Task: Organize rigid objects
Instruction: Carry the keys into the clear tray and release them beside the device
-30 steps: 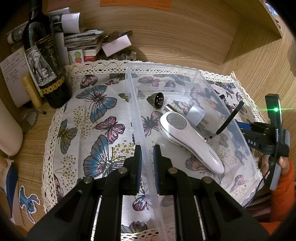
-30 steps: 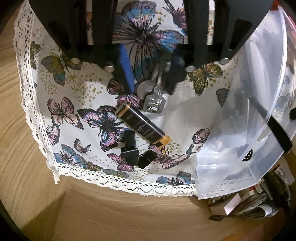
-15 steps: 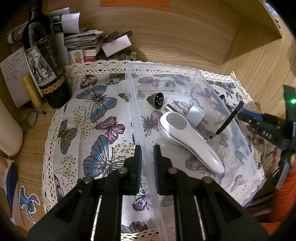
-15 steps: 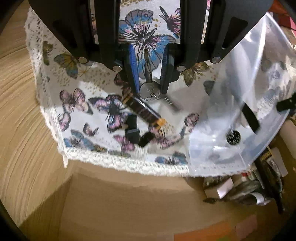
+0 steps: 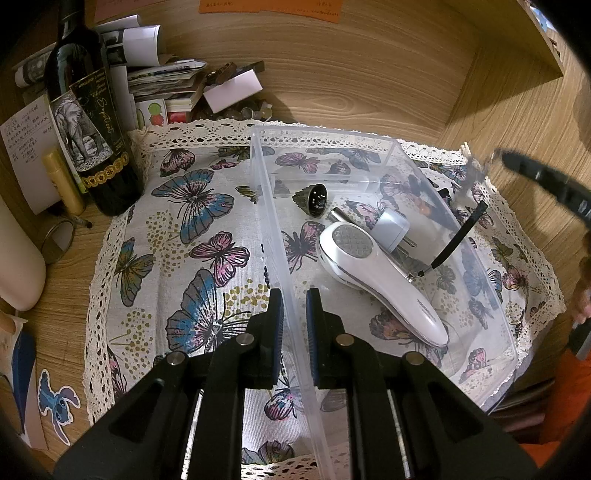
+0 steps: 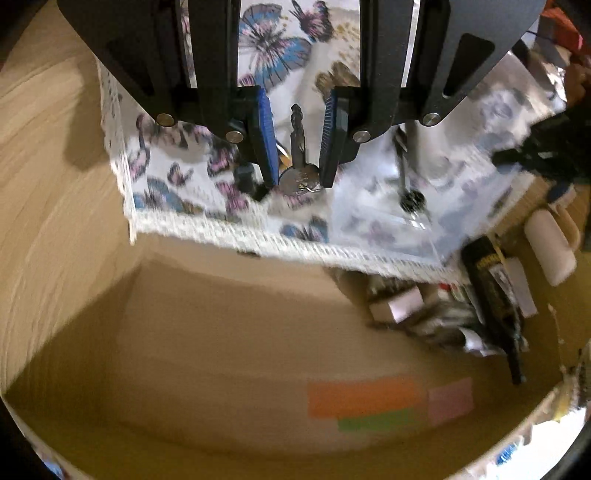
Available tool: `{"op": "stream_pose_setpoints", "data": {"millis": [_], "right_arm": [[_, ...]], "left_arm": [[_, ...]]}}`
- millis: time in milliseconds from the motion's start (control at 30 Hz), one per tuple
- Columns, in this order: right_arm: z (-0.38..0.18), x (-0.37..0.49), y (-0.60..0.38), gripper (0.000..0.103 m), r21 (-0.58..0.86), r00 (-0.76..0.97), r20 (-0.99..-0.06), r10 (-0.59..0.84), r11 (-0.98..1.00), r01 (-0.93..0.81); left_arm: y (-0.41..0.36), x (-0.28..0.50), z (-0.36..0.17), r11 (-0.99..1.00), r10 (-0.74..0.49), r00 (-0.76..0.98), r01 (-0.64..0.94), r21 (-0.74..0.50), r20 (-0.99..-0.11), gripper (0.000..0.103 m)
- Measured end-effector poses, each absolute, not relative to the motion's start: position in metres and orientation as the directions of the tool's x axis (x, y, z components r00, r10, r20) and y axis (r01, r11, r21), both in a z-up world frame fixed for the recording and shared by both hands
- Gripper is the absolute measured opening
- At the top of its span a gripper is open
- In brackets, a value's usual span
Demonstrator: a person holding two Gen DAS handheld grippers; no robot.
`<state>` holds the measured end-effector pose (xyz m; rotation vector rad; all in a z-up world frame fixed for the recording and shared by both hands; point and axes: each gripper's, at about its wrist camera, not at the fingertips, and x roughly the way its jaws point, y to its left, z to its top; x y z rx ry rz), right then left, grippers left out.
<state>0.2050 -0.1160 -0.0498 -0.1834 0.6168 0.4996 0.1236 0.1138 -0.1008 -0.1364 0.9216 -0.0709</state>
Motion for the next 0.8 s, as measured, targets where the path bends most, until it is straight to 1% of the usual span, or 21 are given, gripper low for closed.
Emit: {"op": "stream_pose_setpoints", "data": {"millis": [167, 367, 533, 800], "right_arm": [[-0.026, 0.196, -0.096, 0.02, -0.032, 0.711, -0.533, 0.458, 0.83, -0.558], [-0.02, 0.188, -0.071, 0.02, -0.043, 0.68, -0.515, 0.522, 0.777, -0.628], [-0.036, 0.188, -0.047, 0.02, -0.045, 0.63, -0.558, 0.54, 0.739, -0.673], [-0.081, 0.201, -0.031, 0.021, -0.035, 0.554, -0.675, 0.488, 0.729, -0.684]], "left_arm": [[0.114, 0.123, -0.101, 0.989, -0.12, 0.603, 0.003, -0.148, -0.789, 0.012], [0.114, 0.123, -0.101, 0.989, -0.12, 0.603, 0.004, -0.148, -0.789, 0.012], [0.114, 0.123, -0.101, 0.989, -0.122, 0.603, 0.004, -0.15, -0.788, 0.012], [0.114, 0.124, -0.101, 0.989, -0.122, 0.603, 0.004, -0.15, -0.788, 0.012]]}}
